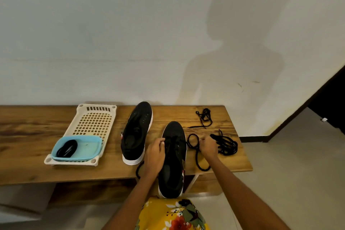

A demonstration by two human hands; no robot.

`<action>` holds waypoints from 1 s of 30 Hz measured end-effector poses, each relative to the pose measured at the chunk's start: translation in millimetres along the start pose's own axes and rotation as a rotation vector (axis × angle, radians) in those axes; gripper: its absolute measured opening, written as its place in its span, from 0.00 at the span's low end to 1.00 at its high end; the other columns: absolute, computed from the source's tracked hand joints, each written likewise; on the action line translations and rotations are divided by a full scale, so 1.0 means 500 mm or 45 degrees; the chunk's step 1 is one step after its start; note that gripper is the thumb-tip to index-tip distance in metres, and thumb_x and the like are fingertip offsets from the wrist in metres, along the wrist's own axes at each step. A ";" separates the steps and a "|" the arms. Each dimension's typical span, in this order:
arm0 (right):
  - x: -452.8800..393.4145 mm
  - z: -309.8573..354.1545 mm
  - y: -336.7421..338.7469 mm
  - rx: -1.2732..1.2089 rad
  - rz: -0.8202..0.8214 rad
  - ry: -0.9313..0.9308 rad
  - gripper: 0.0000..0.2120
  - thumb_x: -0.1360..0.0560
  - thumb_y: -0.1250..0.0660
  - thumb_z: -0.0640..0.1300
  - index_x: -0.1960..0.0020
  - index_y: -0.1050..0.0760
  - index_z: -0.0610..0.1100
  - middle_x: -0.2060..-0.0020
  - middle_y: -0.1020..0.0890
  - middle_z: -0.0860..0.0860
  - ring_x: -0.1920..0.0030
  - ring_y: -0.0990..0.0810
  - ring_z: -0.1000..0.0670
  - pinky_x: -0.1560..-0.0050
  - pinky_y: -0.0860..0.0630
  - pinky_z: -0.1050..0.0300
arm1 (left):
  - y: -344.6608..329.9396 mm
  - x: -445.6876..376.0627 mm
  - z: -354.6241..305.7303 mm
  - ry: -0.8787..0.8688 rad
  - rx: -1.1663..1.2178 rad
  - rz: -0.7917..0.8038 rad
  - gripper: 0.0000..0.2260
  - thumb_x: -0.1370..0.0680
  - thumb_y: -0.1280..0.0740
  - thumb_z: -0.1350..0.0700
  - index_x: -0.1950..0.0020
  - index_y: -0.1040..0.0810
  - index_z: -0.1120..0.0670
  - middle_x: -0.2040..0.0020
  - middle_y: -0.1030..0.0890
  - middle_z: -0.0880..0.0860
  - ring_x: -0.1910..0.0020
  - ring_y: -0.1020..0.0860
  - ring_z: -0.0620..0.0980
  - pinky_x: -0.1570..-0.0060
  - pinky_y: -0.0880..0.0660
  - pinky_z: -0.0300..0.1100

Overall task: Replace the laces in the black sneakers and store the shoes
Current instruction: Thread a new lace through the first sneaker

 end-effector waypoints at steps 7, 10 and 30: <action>-0.029 -0.008 -0.039 0.169 0.168 -0.134 0.12 0.23 0.34 0.48 0.58 0.24 0.39 0.56 0.21 0.43 0.52 0.21 0.45 0.61 0.28 0.56 | -0.004 -0.013 0.034 0.069 0.000 0.050 0.11 0.21 0.36 0.52 0.41 0.26 0.53 0.65 0.23 0.54 0.66 0.25 0.48 0.62 0.27 0.44; -0.018 -0.007 -0.028 0.085 0.163 -0.122 0.19 0.26 0.31 0.48 0.70 0.35 0.43 0.66 0.27 0.47 0.62 0.25 0.48 0.68 0.33 0.57 | 0.000 -0.008 0.033 0.113 0.024 0.074 0.12 0.22 0.35 0.50 0.41 0.26 0.52 0.58 0.21 0.54 0.58 0.21 0.51 0.55 0.24 0.48; 0.076 0.158 -0.013 -0.308 0.253 0.680 0.10 0.23 0.35 0.43 0.45 0.18 0.42 0.50 0.16 0.49 0.50 0.19 0.52 0.53 0.26 0.62 | -0.014 -0.102 -0.043 0.363 -0.304 0.317 0.07 0.27 0.32 0.58 0.64 0.25 0.57 0.64 0.22 0.54 0.62 0.22 0.51 0.63 0.28 0.40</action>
Point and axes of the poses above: each hand's wrist, its own x-axis away from the middle knuckle, its own y-axis out of the back of the hand, z = x × y, the point moved 4 cm from there along -x, towards the middle knuckle
